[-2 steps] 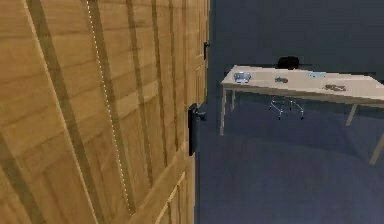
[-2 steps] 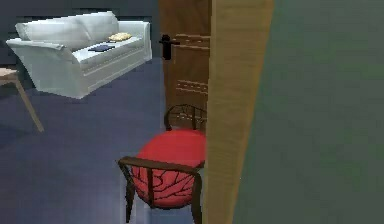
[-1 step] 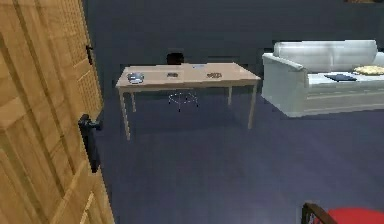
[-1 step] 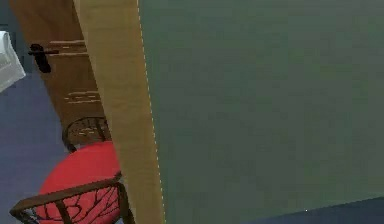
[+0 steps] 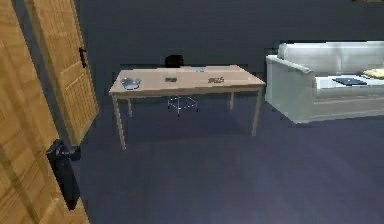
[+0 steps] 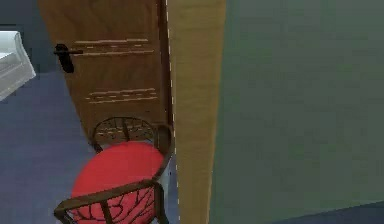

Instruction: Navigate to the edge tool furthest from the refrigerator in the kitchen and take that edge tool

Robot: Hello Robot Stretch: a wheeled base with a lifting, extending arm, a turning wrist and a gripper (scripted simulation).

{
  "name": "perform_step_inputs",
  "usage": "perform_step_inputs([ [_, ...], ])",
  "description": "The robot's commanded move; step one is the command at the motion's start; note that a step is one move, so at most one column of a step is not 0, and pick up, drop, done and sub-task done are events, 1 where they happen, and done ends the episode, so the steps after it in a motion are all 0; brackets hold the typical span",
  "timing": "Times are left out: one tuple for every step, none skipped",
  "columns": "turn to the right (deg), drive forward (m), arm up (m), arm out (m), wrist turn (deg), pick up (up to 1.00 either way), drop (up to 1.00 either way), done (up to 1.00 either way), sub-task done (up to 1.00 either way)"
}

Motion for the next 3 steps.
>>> perform_step_inputs([
  [0.0,0.75,0.00,0.00,0.0,0.00,0.00,0.00,0.00],
  [45.0,0.00,0.00,0.00,0.0,0.00,0.00,0.00,0.00],
  [9.0,0.00,0.00,0.00,0.0,0.00,0.00,0.00,0.00],
])
